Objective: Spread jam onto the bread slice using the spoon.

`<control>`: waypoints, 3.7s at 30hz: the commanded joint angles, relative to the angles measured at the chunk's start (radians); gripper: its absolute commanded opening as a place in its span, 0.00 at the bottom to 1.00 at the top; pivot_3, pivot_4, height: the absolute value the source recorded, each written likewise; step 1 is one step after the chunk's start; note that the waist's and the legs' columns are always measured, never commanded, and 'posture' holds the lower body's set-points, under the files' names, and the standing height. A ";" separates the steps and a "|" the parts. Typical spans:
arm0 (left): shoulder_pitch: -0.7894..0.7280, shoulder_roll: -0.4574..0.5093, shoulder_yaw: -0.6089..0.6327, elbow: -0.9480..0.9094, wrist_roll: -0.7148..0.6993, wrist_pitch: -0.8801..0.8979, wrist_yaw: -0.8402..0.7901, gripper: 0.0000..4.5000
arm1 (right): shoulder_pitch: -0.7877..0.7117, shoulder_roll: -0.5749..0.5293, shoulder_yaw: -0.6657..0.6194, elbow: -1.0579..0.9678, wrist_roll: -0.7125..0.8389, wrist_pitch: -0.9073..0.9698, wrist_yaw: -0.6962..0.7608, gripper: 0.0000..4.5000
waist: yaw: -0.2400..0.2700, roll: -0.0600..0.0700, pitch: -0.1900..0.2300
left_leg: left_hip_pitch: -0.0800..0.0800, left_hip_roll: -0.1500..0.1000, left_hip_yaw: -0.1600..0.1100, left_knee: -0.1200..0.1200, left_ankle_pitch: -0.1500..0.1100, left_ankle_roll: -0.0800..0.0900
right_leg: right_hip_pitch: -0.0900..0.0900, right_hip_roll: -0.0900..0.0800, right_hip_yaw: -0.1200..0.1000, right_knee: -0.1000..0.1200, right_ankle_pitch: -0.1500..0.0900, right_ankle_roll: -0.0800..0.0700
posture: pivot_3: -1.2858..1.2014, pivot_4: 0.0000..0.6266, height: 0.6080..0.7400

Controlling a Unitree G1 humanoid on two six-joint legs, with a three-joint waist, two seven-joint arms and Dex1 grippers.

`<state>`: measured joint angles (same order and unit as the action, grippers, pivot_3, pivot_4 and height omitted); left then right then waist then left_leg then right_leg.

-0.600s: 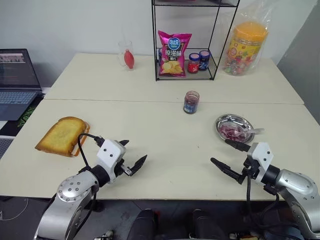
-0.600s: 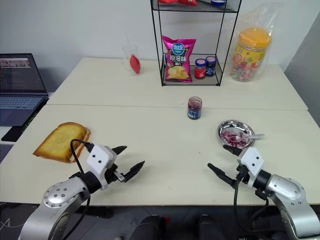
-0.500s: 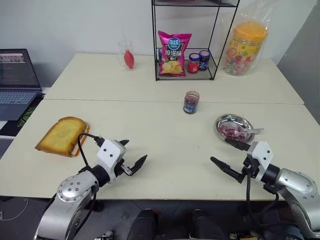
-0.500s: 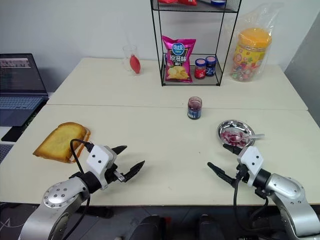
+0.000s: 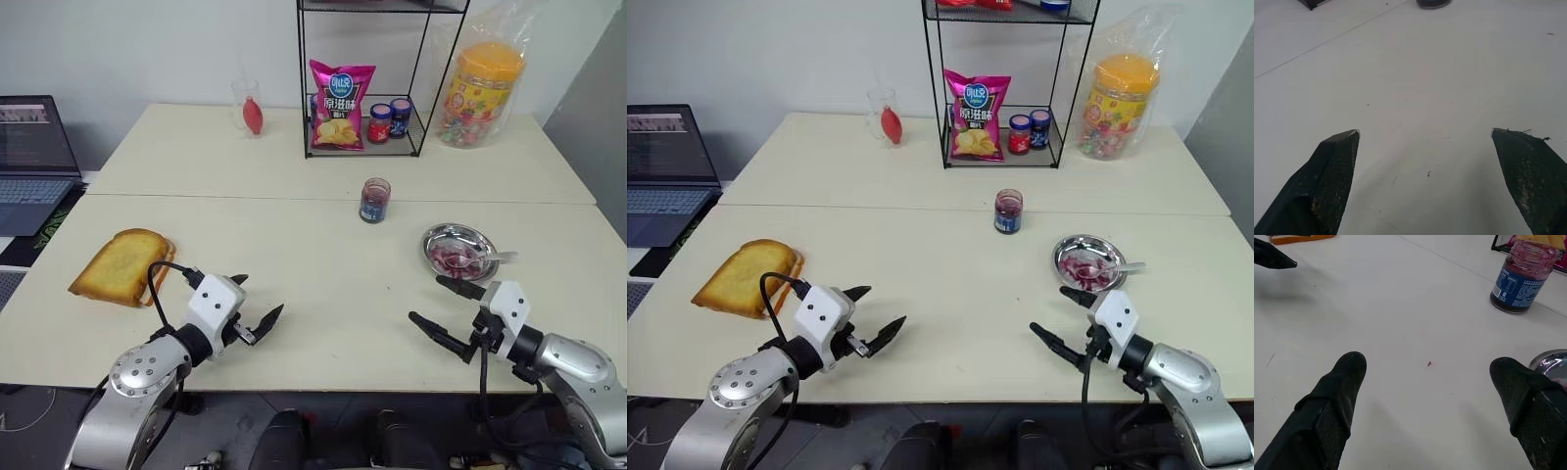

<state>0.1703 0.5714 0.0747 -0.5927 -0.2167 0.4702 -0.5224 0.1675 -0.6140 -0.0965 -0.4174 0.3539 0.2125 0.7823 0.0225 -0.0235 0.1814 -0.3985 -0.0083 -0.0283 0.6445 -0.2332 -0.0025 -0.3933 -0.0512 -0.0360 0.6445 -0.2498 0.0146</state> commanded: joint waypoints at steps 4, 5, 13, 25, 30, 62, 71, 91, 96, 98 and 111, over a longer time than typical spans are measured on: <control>-0.014 -0.008 0.012 -0.007 -0.014 -0.078 -0.025 1.00 | 0.007 0.005 -0.001 -0.046 0.004 0.001 -0.015 1.00 | 0.000 0.000 0.000 | 0.000 0.000 0.000 0.000 0.000 0.000 | 0.000 0.000 0.000 0.000 0.000 0.000 | 0.52 0.24 1.00; -0.011 -0.003 0.009 -0.005 -0.010 -0.089 -0.032 1.00 | 0.009 0.005 0.000 -0.050 0.004 0.003 -0.018 1.00 | 0.000 0.000 0.000 | 0.000 0.000 0.000 0.000 0.000 0.000 | 0.000 0.000 0.000 0.000 0.000 0.000 | 0.52 0.24 1.00; 0.003 -0.017 0.021 0.030 0.041 -0.146 -0.006 1.00 | 0.008 0.005 0.006 -0.069 0.004 0.021 -0.031 1.00 | 0.000 0.000 0.000 | 0.000 0.000 0.000 0.000 0.000 0.000 | 0.000 0.000 0.000 0.000 0.000 0.000 | 0.52 0.24 1.00; -0.138 0.004 0.316 0.141 -0.114 -0.078 0.029 1.00 | -0.166 0.036 0.090 -0.104 0.019 0.036 -0.017 1.00 | -0.001 0.001 0.001 | 0.000 0.001 0.000 0.000 0.000 0.000 | -0.001 0.001 -0.001 0.001 0.000 0.000 | 0.52 0.24 1.00; -0.275 0.036 0.556 0.342 -0.237 0.072 0.134 1.00 | -0.310 0.043 0.155 -0.152 0.092 0.178 -0.014 1.00 | -0.005 0.000 0.001 | -0.001 0.001 -0.001 0.000 0.000 0.000 | -0.002 0.002 -0.001 0.001 0.005 0.008 | 0.52 0.24 1.00; -0.332 0.307 0.632 0.985 -0.299 0.295 -0.002 1.00 | -0.741 -0.016 0.367 -0.093 0.144 0.352 0.258 1.00 | -0.018 -0.005 0.002 | -0.004 0.002 0.002 -0.002 -0.003 -0.006 | -0.013 -0.003 0.002 0.000 0.008 0.002 | 0.52 0.24 1.00; -0.360 0.259 0.651 0.979 -0.320 0.338 0.081 1.00 | -0.741 -0.020 0.358 -0.110 0.152 0.374 0.253 1.00 | -0.019 -0.005 0.001 | -0.005 0.002 0.002 -0.001 -0.004 -0.006 | -0.013 -0.003 0.003 0.001 0.008 0.002 | 0.52 0.24 1.00; -0.403 0.242 0.669 1.008 -0.344 0.333 0.123 0.12 | -0.730 -0.042 0.354 -0.117 0.146 0.365 0.271 1.00 | -0.013 -0.005 0.001 | -0.007 0.002 0.003 -0.001 -0.004 -0.006 | -0.013 -0.003 0.002 0.001 0.008 0.002 | 0.52 0.24 1.00; -0.402 0.222 0.720 0.940 -0.396 0.321 0.101 0.01 | -0.725 -0.046 0.349 -0.120 0.151 0.361 0.274 1.00 | -0.013 -0.005 0.001 | -0.007 0.002 0.003 -0.001 -0.004 -0.006 | -0.013 -0.003 0.002 0.001 0.008 0.001 | 0.52 0.24 1.00; -0.412 0.206 0.762 0.913 -0.443 0.327 0.090 0.01 | -0.724 -0.047 0.347 -0.120 0.153 0.362 0.274 1.00 | -0.011 -0.006 0.001 | -0.007 0.002 0.002 -0.001 -0.004 -0.006 | -0.013 -0.003 0.002 0.001 0.008 0.002 | 0.52 0.24 1.00; -0.440 0.034 0.793 0.504 -0.858 0.612 0.203 0.01 | -0.683 -0.082 0.318 -0.138 0.166 0.363 0.287 1.00 | -0.010 -0.006 0.001 | -0.009 0.001 0.002 0.000 -0.004 -0.006 | -0.013 -0.003 0.002 0.001 0.008 0.002 | 0.52 0.24 1.00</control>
<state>-0.2354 0.6307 0.8643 0.0136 -0.9588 1.0384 -0.3634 -0.5238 -0.6760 0.2577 -0.5154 0.4959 0.5866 1.0538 0.0125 -0.0296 0.1822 -0.4078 -0.0068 -0.0262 0.6451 -0.2369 -0.0089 -0.4064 -0.0542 -0.0344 0.6454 -0.2420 0.0166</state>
